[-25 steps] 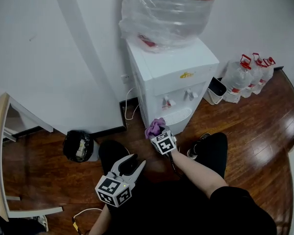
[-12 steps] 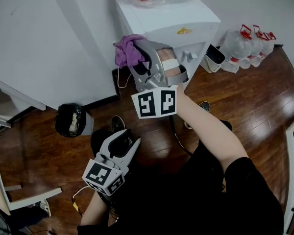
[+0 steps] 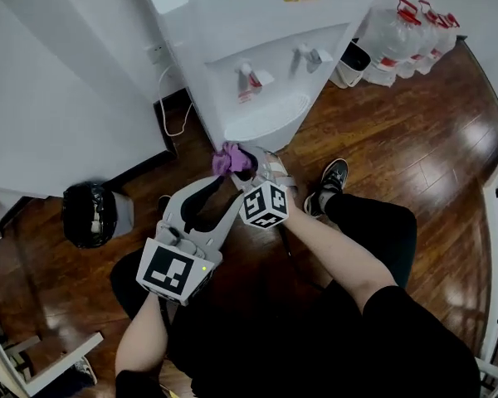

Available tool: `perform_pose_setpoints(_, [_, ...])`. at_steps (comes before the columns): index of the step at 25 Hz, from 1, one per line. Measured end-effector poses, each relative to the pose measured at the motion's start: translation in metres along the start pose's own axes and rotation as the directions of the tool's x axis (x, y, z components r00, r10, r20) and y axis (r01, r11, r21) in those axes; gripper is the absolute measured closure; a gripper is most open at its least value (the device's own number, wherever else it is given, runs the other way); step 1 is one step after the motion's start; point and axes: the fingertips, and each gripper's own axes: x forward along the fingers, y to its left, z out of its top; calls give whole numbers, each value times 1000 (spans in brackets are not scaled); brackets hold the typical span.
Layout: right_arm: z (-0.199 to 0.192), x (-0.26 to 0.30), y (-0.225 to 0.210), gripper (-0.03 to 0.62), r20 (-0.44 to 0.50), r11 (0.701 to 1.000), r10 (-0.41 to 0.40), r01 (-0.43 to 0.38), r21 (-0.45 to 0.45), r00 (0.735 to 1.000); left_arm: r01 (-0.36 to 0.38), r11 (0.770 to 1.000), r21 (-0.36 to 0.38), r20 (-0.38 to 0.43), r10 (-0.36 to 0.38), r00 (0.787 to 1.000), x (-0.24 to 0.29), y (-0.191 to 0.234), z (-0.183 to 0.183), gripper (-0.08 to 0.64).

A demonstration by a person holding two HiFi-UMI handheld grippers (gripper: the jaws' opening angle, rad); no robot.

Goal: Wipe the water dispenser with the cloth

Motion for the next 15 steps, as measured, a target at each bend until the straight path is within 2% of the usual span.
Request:
perform_pose_setpoints(2, [-24, -15, -25, 425, 49, 988, -5, -3, 157, 999, 46, 999, -4, 12, -46, 999, 39, 4, -13, 405])
perform_pose_setpoints(3, [-39, -23, -42, 425, 45, 977, -22, 12, 212, 999, 64, 998, -7, 31, -64, 997, 56, 4, -20, 405])
perform_pose_setpoints(4, [-58, -30, -60, 425, 21, 963, -49, 41, 266, 999, 83, 996, -10, 36, -83, 996, 69, 1, -28, 405])
perform_pose_setpoints(6, [-98, -40, -104, 423, -54, 920, -115, 127, 370, 992, 140, 990, -10, -25, -140, 990, 87, -12, -55, 405])
perform_pose_setpoints(7, [-116, -43, -126, 423, -91, 901, -146, 170, 399, 985, 173, 985, -8, -75, -173, 982, 93, -20, -69, 405])
perform_pose_setpoints(9, [-142, -49, -163, 423, -150, 886, -196, 241, 396, 969, 223, 975, 13, -155, -218, 963, 103, -32, -92, 405])
perform_pose_setpoints(11, [-158, -58, -192, 423, -192, 863, -260, 317, 392, 946, 237, 970, 48, -183, -224, 957, 112, -36, -103, 405])
perform_pose_setpoints(13, [-171, -68, -212, 423, -234, 790, -334, 407, 460, 913, 234, 970, 56, -192, -220, 956, 115, -33, -109, 410])
perform_pose_setpoints(15, [-182, -68, -211, 423, -281, 706, -360, 457, 541, 889, 208, 977, 53, -215, -193, 957, 112, -26, -113, 410])
